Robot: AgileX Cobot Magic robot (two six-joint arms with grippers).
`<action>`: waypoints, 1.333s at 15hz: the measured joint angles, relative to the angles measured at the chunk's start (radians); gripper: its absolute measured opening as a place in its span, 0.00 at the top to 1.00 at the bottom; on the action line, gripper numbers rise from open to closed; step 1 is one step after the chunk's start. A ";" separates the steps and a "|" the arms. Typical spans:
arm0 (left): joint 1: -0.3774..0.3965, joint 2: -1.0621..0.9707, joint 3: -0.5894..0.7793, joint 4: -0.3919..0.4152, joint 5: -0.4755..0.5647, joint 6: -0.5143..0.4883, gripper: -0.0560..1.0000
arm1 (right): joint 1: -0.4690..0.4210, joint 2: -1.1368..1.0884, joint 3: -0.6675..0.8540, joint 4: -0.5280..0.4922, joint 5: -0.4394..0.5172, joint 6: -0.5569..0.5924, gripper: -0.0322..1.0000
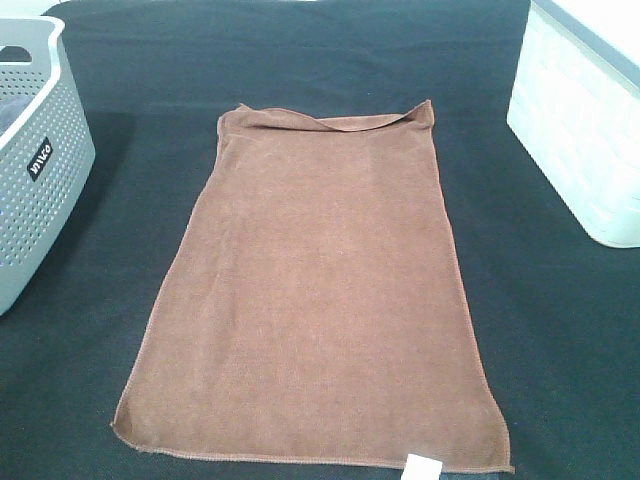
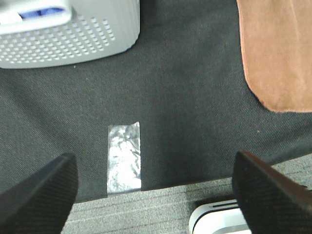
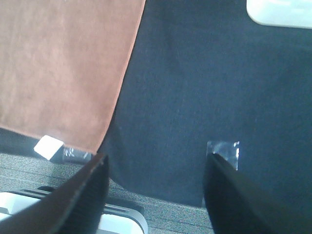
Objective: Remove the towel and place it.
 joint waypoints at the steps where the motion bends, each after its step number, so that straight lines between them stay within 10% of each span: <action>1: 0.000 -0.038 0.030 0.000 -0.008 0.001 0.18 | 0.000 -0.041 0.036 0.000 -0.006 0.000 0.45; 11: 0.000 -0.519 0.108 -0.054 -0.074 0.067 0.18 | 0.000 -0.343 0.231 0.005 -0.061 -0.059 0.45; 20: 0.000 -0.527 0.108 -0.057 -0.074 0.071 0.18 | 0.000 -0.606 0.232 0.029 -0.072 -0.060 0.45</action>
